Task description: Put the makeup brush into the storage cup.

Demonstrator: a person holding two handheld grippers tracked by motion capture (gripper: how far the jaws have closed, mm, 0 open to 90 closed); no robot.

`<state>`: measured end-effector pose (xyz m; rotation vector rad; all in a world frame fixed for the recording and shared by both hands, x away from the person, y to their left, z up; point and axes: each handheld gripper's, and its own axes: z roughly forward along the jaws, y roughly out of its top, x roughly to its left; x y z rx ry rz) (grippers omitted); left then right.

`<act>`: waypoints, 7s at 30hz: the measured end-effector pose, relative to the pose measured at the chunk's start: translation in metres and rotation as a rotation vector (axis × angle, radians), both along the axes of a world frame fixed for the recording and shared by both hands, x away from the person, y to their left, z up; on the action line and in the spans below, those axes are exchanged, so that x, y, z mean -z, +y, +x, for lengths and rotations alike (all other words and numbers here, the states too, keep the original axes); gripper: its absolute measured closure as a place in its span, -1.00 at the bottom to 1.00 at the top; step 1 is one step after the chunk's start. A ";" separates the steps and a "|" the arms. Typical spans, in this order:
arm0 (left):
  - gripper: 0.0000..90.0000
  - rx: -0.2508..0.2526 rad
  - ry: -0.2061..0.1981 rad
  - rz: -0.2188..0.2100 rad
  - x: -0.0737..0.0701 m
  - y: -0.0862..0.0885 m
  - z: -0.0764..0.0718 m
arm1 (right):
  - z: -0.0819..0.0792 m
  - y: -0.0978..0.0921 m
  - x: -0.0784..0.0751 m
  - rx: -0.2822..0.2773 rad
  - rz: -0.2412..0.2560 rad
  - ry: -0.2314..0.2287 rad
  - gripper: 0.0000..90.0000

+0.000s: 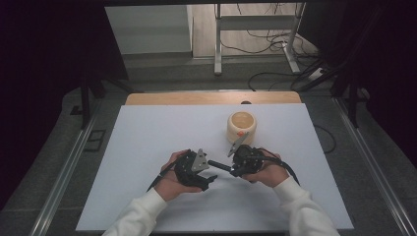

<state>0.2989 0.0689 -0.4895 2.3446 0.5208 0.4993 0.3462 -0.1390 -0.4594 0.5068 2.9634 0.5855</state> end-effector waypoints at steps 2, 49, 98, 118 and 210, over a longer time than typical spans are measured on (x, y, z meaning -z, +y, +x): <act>-0.56 0.003 -0.009 0.011 0.000 -0.001 0.000 | 0.000 0.000 0.000 0.000 0.001 0.000 0.60; 0.64 0.172 -0.096 0.279 0.022 -0.042 -0.005 | -0.008 0.003 -0.012 -0.039 0.075 0.004 0.52; 0.66 0.030 -0.011 -0.038 -0.007 0.024 0.000 | -0.006 -0.083 -0.033 0.272 0.496 -0.179 -0.39; 0.66 -0.013 0.006 -0.118 -0.012 0.034 0.002 | -0.006 -0.081 -0.025 0.267 0.504 -0.205 -0.40; -0.59 -0.161 0.050 -0.249 -0.002 0.044 -0.010 | -0.009 -0.043 -0.014 0.225 0.912 -0.086 0.56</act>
